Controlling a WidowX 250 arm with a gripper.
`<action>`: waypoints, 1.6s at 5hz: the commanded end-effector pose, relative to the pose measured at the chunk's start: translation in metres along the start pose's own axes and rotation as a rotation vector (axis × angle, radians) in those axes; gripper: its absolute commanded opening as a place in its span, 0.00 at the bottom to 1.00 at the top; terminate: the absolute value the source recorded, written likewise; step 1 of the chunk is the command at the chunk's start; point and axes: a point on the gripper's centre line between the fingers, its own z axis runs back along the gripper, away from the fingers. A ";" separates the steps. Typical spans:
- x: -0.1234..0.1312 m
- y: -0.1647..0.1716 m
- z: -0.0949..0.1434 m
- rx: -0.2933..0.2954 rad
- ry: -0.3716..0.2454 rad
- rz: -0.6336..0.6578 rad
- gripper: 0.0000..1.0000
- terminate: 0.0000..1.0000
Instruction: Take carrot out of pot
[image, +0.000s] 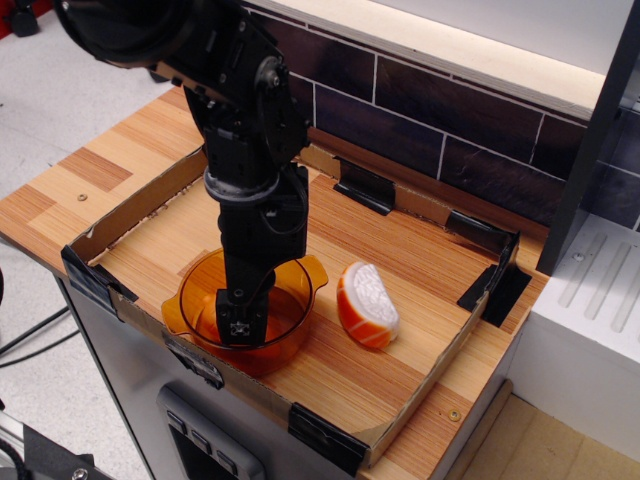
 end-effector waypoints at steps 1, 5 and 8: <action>-0.019 0.008 -0.007 0.039 0.030 0.004 1.00 0.00; -0.022 0.015 0.013 0.033 -0.012 0.047 0.00 0.00; -0.011 0.062 0.071 0.122 -0.128 0.212 0.00 0.00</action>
